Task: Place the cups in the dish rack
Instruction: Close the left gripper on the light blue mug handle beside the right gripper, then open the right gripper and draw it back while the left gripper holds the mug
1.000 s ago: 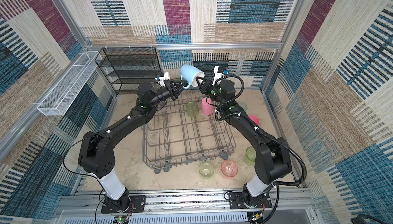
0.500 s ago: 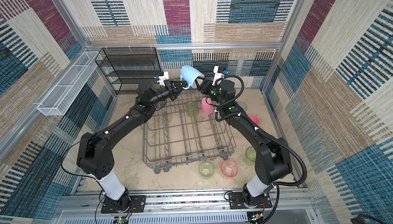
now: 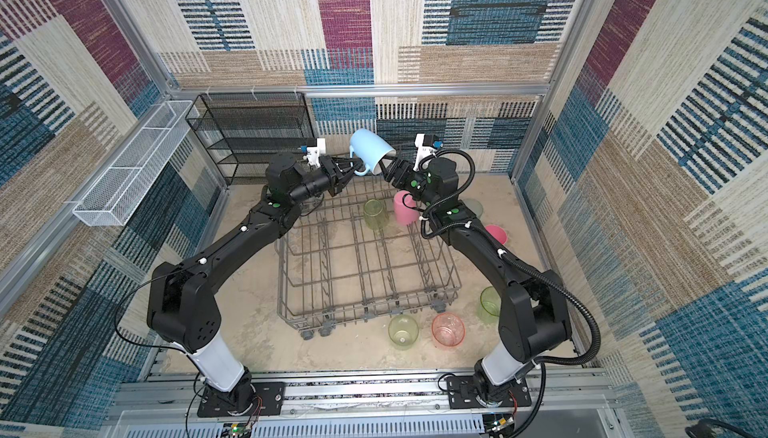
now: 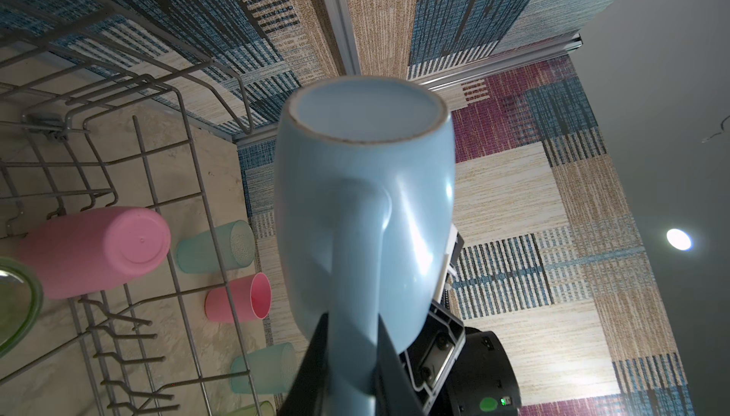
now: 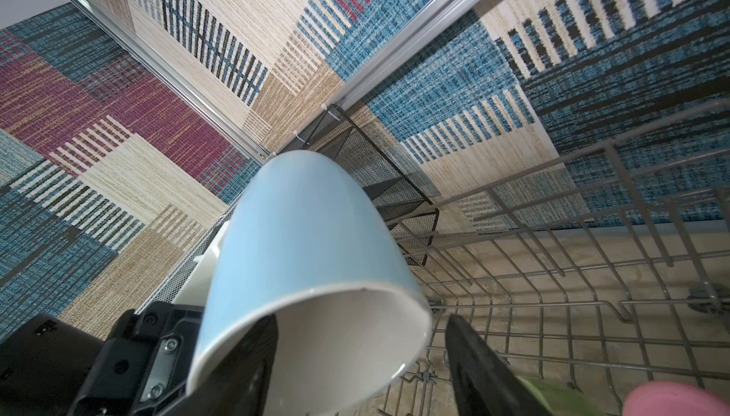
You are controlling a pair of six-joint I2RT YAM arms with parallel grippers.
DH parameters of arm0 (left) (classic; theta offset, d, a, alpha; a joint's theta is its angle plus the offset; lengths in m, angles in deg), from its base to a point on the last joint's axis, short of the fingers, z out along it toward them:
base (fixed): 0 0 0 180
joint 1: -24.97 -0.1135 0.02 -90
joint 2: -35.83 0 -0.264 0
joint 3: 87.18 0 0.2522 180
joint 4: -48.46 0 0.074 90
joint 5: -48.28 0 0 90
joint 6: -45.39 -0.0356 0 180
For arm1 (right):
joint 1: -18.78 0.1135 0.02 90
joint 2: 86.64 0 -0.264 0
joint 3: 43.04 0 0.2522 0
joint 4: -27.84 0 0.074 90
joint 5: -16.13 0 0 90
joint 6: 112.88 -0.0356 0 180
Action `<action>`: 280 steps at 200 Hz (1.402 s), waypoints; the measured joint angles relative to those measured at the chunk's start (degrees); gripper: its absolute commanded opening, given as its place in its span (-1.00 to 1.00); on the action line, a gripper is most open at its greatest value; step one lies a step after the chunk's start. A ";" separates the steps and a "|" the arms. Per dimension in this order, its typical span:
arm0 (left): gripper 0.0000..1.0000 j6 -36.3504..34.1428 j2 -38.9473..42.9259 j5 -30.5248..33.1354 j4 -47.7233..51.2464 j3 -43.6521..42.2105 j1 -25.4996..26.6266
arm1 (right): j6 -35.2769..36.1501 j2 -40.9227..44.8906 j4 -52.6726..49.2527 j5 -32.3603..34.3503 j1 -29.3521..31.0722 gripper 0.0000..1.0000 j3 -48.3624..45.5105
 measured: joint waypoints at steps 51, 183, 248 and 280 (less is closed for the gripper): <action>-1.00 -3.19 0.04 1.03 3.32 1.70 -0.76 | 1.49 0.85 -3.21 -0.15 0.15 0.41 -0.79; -1.00 -33.46 11.32 15.58 26.47 0.28 -3.15 | 10.08 7.72 -14.84 5.57 0.22 0.42 -6.19; -1.00 -42.84 14.88 24.94 29.70 -7.78 -2.51 | 11.58 9.27 -16.26 10.51 0.22 0.41 -7.28; -1.00 -46.18 15.32 29.03 28.83 -10.93 -0.94 | 11.61 9.64 -16.24 11.74 0.22 0.41 -7.82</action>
